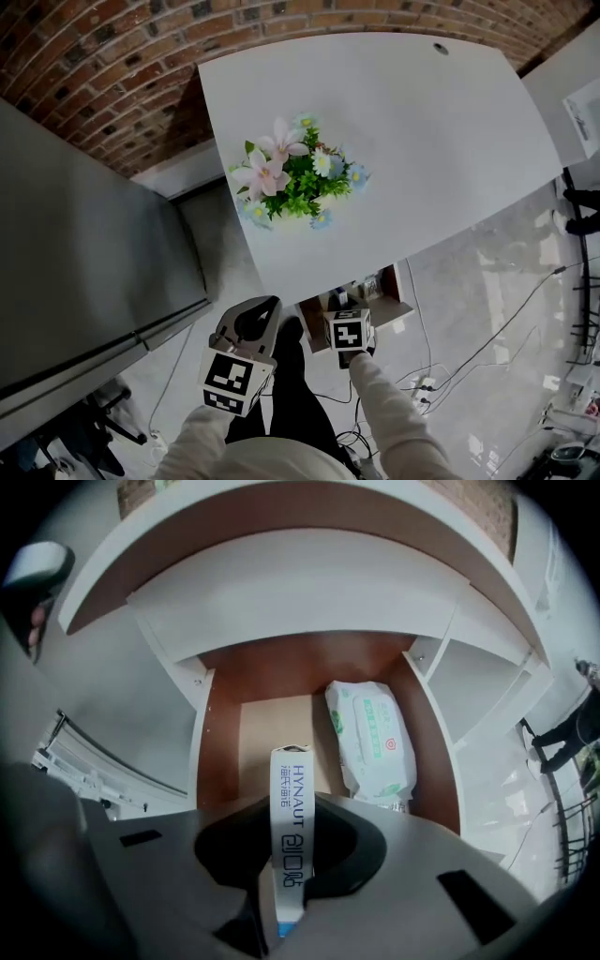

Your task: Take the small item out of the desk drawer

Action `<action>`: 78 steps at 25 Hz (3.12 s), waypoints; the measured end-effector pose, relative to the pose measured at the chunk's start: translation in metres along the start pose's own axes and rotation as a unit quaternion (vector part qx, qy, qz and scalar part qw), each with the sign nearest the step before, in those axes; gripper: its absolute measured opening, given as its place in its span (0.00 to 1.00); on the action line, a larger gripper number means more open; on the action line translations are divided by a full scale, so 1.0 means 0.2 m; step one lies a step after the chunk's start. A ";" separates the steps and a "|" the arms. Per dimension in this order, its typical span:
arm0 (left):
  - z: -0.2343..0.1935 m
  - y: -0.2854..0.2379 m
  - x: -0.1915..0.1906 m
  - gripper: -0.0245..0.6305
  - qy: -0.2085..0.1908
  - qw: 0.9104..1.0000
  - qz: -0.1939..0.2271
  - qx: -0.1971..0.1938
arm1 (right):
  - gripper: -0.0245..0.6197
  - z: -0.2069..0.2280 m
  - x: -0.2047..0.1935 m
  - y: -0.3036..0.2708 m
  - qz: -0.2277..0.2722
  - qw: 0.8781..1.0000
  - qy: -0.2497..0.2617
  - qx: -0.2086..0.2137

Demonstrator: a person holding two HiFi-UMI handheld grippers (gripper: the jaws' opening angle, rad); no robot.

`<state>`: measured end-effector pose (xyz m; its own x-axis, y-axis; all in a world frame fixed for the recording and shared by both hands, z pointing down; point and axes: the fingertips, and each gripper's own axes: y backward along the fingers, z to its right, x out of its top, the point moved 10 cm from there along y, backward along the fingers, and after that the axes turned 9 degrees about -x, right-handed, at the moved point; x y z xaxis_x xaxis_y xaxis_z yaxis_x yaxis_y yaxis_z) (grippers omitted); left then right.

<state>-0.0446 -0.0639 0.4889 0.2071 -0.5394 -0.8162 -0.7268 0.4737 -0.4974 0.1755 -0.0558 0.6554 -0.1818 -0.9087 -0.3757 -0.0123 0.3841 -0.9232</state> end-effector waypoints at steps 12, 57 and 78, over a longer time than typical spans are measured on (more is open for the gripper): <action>0.08 0.00 0.05 0.07 -0.025 0.999 0.005 -0.021 | 0.18 -0.01 0.03 0.37 0.074 0.995 -0.065 0.003; 0.16 0.37 0.25 0.07 -0.097 0.992 0.070 -0.048 | 0.18 -0.07 -0.01 1.55 0.346 0.925 -0.149 -0.042; 0.19 0.44 0.27 0.07 -0.100 0.990 0.082 -0.047 | 0.17 -0.08 -0.10 1.67 0.384 0.906 -0.160 -0.072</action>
<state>-0.0717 -0.0244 0.3904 0.2008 -0.3067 -0.9304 -0.8167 0.4720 -0.3318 0.1598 0.0926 0.3553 0.1041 -0.3561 -0.9286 -0.1347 0.9200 -0.3680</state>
